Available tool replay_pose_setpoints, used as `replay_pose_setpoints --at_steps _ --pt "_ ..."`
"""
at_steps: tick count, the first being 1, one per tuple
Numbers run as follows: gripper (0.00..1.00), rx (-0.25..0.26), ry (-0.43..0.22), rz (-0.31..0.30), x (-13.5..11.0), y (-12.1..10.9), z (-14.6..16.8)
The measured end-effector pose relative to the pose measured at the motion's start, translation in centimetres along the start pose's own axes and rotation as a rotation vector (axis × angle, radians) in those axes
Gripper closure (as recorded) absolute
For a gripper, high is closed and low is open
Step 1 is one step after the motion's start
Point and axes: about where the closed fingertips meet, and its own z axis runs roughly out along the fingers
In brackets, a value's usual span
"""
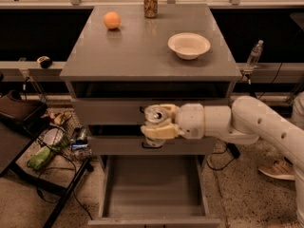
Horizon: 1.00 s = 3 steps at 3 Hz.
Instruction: Pick 7up can from bottom drawer and place on counter
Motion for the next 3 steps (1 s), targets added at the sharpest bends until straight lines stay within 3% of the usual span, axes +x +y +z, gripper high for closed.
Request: replay_pose_setpoints --at_steps 1,2,3 --pt "1.0 0.005 -0.005 -0.062 -10.7 0.3 6.4" --pt "1.0 0.078 -0.03 -0.096 -19.2 -3.4 10.9" --pt "1.0 0.224 -0.049 -0.093 -25.1 -10.5 12.5"
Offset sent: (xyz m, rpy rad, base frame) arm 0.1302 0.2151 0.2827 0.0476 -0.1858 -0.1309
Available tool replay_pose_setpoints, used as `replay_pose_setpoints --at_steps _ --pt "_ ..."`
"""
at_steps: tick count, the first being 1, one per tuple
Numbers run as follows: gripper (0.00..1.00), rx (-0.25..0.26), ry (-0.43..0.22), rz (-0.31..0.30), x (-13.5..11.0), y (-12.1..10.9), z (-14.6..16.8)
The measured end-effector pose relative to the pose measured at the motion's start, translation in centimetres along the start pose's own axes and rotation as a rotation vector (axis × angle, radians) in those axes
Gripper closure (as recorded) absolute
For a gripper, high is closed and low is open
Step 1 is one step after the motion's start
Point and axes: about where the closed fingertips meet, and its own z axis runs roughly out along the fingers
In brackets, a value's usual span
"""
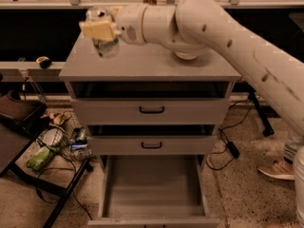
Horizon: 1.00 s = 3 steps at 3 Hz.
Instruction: Pick 7up can from bottom drawer and place on counter
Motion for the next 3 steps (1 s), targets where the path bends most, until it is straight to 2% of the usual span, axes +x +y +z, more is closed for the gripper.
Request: replay_pose_setpoints --at_steps 1,2,3 --pt "1.0 0.112 0.002 0.018 -1.0 -6.3 3.9" --pt "1.0 0.166 -0.009 0.042 0.4 -10.8 6.5" --pt "1.0 0.205 -0.048 0.119 6.8 -15.8 5.8"
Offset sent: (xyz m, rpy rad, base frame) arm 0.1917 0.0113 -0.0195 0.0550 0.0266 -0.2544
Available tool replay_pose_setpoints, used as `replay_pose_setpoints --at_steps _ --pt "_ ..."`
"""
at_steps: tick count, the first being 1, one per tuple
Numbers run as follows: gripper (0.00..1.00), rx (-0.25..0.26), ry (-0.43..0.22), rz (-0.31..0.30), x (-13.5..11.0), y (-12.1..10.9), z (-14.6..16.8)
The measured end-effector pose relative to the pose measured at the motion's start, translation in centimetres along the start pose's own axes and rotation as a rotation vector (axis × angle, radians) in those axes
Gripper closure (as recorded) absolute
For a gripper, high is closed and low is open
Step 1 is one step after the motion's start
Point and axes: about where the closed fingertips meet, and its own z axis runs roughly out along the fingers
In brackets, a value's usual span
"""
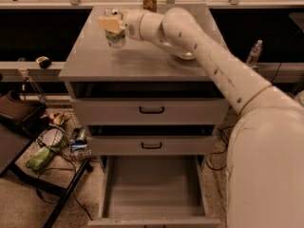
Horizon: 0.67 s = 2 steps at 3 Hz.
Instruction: Pick 7up can from bottom drawer and place on counter
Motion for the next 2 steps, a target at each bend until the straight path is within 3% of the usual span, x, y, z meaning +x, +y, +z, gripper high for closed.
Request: replay_pose_setpoints --at_steps 1,2 --pt "1.0 -0.013 -0.025 0.016 4.41 -1.68 0.08" --pt "0.81 -0.013 -0.025 0.016 4.4 -1.68 0.08"
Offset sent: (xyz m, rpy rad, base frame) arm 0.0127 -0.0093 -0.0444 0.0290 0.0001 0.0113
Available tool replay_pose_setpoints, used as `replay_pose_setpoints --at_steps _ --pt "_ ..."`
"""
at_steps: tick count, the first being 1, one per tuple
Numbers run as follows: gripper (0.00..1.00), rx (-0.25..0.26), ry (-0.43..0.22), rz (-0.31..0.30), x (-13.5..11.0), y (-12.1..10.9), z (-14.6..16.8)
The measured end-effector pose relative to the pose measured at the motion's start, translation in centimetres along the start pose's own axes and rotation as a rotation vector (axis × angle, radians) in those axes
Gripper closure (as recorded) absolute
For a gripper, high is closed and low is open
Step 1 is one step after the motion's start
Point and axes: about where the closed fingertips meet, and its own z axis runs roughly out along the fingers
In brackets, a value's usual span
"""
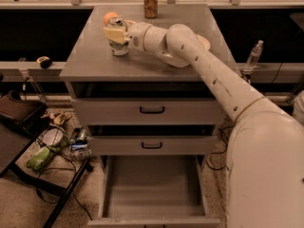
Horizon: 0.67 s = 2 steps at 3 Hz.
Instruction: Pick 7up can from bottom drawer and place on counter
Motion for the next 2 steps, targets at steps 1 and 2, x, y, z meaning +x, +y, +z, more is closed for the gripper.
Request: replay_pose_setpoints --at_steps 1,2 --pt "0.58 0.0 0.0 0.0 0.0 0.0 0.0" --pt "0.27 0.0 0.0 0.0 -0.25 0.01 0.0"
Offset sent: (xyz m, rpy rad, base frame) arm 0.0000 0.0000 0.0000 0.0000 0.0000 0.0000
